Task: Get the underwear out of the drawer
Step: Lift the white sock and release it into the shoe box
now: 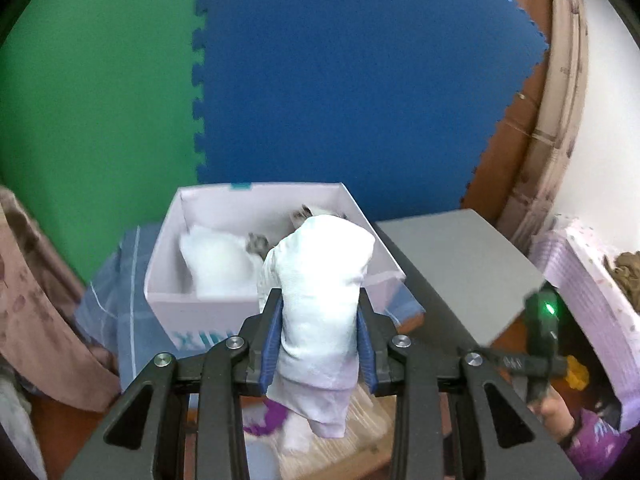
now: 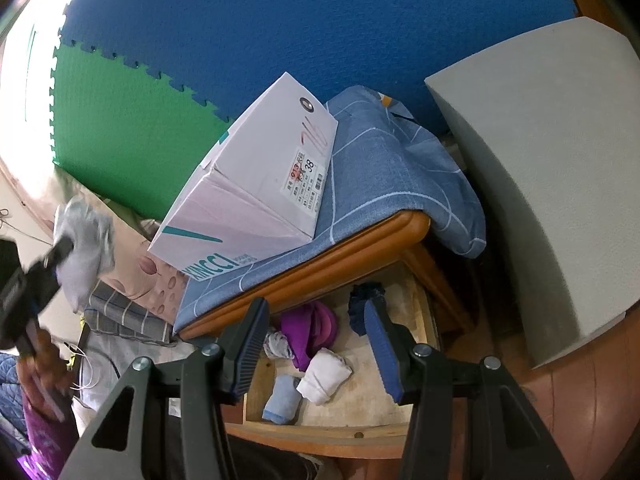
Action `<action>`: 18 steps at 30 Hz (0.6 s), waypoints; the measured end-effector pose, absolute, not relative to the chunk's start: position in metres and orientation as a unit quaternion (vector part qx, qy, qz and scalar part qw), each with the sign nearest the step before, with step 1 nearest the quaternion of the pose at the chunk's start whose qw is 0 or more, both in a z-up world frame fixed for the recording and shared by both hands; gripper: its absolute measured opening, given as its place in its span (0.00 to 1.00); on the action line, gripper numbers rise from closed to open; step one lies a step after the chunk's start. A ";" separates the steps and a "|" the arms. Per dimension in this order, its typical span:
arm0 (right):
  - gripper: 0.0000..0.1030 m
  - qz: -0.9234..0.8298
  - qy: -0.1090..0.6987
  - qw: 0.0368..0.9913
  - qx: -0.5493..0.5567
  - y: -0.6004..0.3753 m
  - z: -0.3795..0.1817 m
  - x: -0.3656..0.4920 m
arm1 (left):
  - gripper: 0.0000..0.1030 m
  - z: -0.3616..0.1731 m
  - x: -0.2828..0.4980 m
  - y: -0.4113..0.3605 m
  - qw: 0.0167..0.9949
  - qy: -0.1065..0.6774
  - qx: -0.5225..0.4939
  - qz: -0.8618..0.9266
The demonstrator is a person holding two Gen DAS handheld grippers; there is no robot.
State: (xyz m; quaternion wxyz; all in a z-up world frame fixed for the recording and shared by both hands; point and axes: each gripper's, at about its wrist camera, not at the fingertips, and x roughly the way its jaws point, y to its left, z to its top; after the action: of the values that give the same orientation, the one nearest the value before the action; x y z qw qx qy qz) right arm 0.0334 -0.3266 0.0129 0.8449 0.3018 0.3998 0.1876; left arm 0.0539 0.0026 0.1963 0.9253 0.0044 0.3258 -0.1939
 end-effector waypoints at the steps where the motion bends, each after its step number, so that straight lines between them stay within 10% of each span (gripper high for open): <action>1: 0.49 0.188 0.400 0.845 0.302 -0.326 0.013 0.033 | 0.30 0.199 0.064 0.001 0.926 0.325 0.005 -0.191; 18: 0.49 0.199 0.413 0.838 0.294 -0.320 0.010 0.036 | 0.30 0.151 0.195 -0.014 0.930 0.359 0.030 -0.078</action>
State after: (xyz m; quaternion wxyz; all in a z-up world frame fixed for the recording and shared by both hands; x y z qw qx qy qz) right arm 0.0356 -0.3198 0.0096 0.8385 0.2942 0.4134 0.1986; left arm 0.1955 -0.0140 0.1509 0.9295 0.0300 0.3592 -0.0778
